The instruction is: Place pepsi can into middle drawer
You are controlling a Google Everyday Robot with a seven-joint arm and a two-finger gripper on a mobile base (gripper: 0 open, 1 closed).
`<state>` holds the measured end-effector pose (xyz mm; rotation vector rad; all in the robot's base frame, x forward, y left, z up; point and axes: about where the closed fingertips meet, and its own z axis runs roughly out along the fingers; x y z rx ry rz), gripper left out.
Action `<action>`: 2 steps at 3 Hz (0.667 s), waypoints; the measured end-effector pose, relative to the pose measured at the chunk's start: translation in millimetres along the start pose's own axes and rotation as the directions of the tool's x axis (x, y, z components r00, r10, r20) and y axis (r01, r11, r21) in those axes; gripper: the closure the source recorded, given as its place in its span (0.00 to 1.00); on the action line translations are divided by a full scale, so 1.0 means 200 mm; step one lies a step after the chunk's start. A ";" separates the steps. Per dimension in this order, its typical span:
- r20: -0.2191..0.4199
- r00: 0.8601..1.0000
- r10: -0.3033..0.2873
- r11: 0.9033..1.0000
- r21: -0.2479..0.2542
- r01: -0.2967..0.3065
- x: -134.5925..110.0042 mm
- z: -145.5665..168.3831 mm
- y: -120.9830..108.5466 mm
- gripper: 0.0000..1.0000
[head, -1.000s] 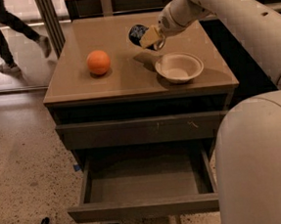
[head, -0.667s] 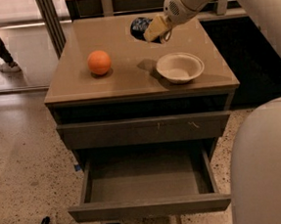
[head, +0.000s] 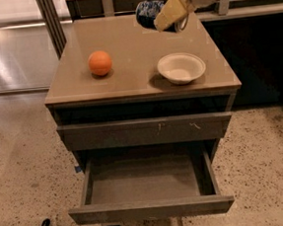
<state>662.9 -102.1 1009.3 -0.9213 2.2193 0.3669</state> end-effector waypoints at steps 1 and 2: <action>0.141 0.988 0.069 0.997 0.010 -0.072 0.03 -0.24 0.18 1.00; 0.164 0.979 0.117 0.991 0.041 -0.126 0.17 -0.23 0.14 1.00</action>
Offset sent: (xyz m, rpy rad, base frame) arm -0.0456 -0.0013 0.0283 0.1112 -0.0650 -0.0525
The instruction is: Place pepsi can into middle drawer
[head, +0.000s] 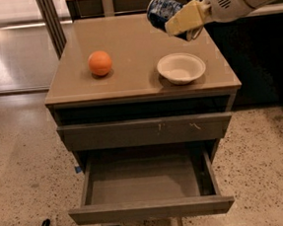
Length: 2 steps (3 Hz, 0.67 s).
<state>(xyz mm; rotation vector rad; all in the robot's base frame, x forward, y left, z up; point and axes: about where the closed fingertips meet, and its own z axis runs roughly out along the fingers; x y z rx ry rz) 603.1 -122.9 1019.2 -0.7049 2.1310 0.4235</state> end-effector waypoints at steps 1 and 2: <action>0.006 0.999 -0.031 0.999 -0.013 0.031 -0.04 0.01 0.05 1.00; 0.051 0.999 -0.013 1.000 0.005 0.013 -0.02 -0.07 0.16 1.00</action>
Offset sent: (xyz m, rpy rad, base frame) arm -0.0709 0.0174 -0.0819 0.0238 0.0515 -0.0807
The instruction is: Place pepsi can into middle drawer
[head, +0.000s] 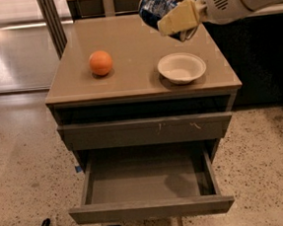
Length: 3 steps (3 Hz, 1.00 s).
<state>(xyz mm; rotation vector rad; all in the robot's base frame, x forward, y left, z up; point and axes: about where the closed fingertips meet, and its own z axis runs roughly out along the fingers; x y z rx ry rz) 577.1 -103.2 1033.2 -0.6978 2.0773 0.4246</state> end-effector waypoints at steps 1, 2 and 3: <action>0.063 0.995 0.081 0.991 0.099 -0.087 0.12 -0.12 0.09 1.00; 0.069 0.977 0.201 0.965 0.158 -0.210 0.39 -0.03 0.09 1.00; 0.010 0.948 0.319 0.930 0.190 -0.315 0.77 0.14 0.08 1.00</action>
Offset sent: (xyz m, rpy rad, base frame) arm -0.0820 -0.0273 -0.2223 0.0964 0.2307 -0.4058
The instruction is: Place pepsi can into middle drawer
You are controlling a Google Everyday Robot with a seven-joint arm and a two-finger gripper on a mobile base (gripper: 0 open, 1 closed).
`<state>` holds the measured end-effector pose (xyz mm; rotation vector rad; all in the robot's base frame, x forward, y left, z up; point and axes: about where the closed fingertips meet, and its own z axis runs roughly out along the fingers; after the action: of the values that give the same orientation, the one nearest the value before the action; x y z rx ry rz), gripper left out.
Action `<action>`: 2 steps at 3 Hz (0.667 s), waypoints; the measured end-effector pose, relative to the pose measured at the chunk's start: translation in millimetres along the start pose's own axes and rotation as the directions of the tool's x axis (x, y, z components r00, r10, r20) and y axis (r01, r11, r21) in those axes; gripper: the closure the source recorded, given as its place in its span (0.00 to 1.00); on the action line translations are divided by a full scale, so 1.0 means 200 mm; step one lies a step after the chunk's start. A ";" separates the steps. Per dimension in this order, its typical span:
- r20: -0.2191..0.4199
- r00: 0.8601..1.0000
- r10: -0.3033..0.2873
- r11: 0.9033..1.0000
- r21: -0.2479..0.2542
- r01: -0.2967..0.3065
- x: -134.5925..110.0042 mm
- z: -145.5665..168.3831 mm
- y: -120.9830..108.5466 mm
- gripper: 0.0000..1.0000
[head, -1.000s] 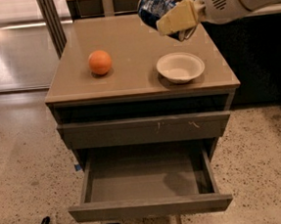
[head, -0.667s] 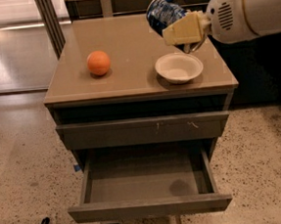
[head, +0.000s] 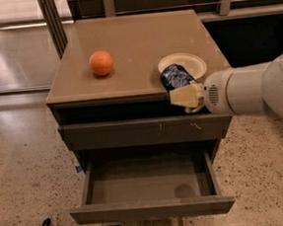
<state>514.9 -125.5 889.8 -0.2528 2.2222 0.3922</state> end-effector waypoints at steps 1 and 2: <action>-0.072 0.994 0.083 0.996 0.024 -0.082 0.27 0.16 -0.09 1.00; -0.081 0.992 0.097 0.995 0.027 -0.095 0.30 0.17 -0.09 1.00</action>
Offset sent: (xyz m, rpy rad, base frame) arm -0.0048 -0.0071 -0.0582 0.0213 0.0873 -0.0460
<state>507.0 -133.6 819.4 -0.1524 2.3242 0.4143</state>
